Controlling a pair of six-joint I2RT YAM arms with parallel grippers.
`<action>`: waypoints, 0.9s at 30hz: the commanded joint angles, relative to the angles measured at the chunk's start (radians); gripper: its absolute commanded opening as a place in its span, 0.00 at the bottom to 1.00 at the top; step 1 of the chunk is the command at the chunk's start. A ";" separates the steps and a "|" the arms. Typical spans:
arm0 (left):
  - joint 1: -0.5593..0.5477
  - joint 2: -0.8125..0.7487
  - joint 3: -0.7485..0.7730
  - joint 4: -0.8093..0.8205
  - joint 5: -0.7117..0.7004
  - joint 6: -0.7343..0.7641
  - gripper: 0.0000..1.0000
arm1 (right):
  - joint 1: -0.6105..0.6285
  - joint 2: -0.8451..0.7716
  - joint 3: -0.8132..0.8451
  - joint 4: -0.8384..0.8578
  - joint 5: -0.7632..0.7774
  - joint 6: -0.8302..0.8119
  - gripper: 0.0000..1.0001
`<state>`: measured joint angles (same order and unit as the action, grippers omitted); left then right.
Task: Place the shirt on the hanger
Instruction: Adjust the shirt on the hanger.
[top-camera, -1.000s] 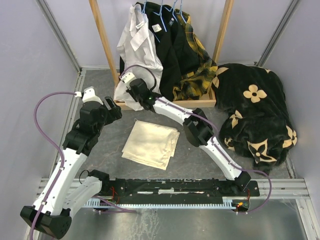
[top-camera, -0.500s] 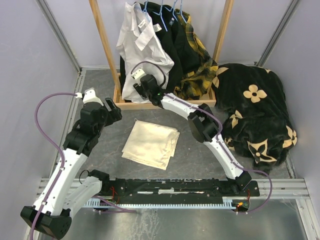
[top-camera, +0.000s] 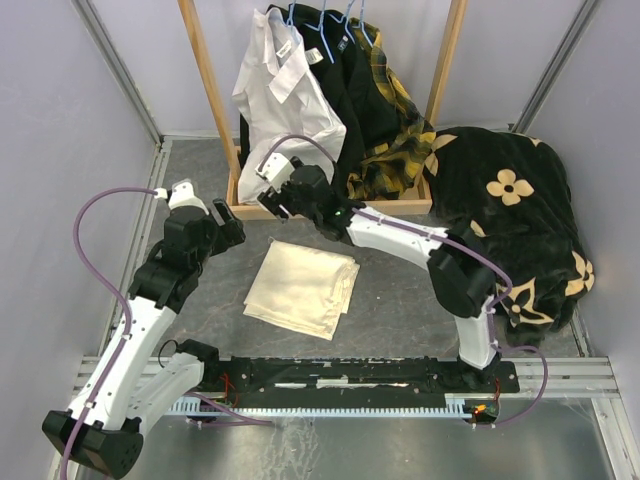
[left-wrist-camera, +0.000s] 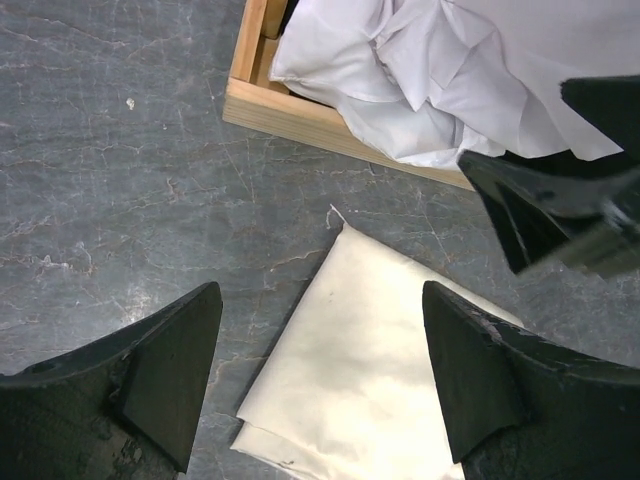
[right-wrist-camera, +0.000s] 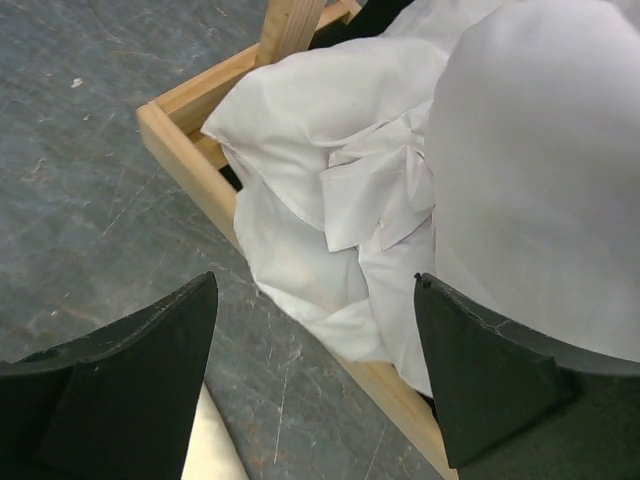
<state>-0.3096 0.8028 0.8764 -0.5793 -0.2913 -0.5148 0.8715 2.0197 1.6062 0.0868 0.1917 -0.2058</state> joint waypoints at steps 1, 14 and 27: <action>0.002 0.001 -0.006 0.015 -0.010 0.013 0.87 | 0.003 -0.131 -0.102 0.035 -0.028 0.012 0.84; -0.006 0.181 -0.015 0.129 0.106 0.050 0.87 | 0.027 -0.518 -0.550 -0.038 -0.034 0.230 0.79; -0.144 0.488 0.055 0.328 0.066 0.088 0.85 | 0.030 -0.897 -0.941 -0.104 0.075 0.410 0.80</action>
<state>-0.4202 1.2224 0.8711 -0.3698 -0.2058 -0.4793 0.8989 1.2041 0.7235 -0.0040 0.2195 0.1253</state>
